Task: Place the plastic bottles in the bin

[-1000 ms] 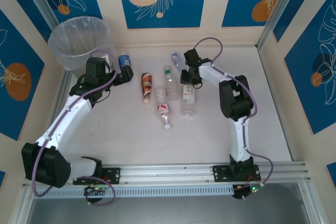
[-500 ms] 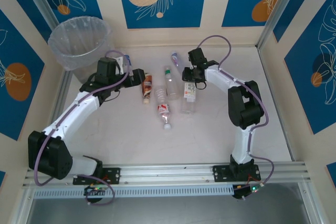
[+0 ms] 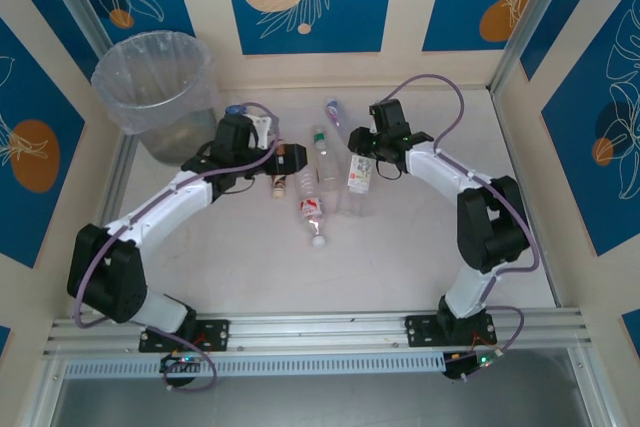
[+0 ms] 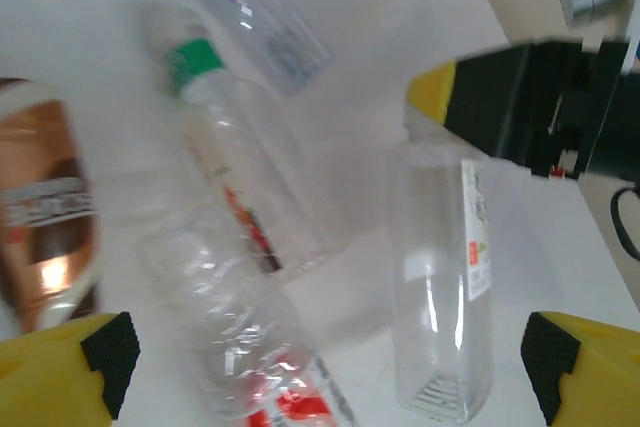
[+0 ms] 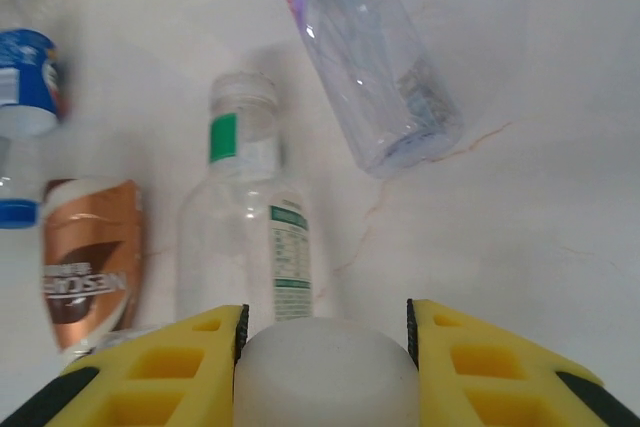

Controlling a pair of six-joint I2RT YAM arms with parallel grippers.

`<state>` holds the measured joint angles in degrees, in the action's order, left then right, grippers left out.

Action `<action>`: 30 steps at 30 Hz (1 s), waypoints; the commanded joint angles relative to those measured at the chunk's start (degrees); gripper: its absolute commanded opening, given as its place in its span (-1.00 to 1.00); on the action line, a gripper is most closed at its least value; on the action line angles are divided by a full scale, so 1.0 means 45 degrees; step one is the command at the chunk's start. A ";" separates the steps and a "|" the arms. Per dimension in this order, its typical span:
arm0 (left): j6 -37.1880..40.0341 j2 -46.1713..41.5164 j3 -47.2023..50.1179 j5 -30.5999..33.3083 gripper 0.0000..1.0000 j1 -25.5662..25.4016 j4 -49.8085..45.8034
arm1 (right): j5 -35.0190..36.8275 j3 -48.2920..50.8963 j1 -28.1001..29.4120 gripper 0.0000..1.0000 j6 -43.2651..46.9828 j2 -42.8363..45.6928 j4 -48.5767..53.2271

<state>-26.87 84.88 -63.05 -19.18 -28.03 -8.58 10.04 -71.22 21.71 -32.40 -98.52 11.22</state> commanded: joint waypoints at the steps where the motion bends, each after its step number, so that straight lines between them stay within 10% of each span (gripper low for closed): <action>1: 0.0387 0.0584 -0.0121 -0.1040 0.99 -0.0642 0.0834 | -0.0270 0.0496 0.0335 -0.49 -0.0935 0.0923 -0.1436; 14: 0.0776 0.2237 -0.1440 -0.2096 0.95 -0.2009 0.1303 | -0.1105 0.1661 0.0566 -0.49 -0.2027 0.2887 -0.2450; 30: 0.1522 0.3288 -0.3292 -0.1459 0.39 -0.2818 0.0088 | -0.0959 0.1296 0.0863 -0.49 -0.1881 0.3288 -0.1705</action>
<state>-23.03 99.50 -75.35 -26.41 -39.46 -6.52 5.67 -63.79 25.17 -40.56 -85.78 2.04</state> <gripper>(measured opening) 0.705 0.364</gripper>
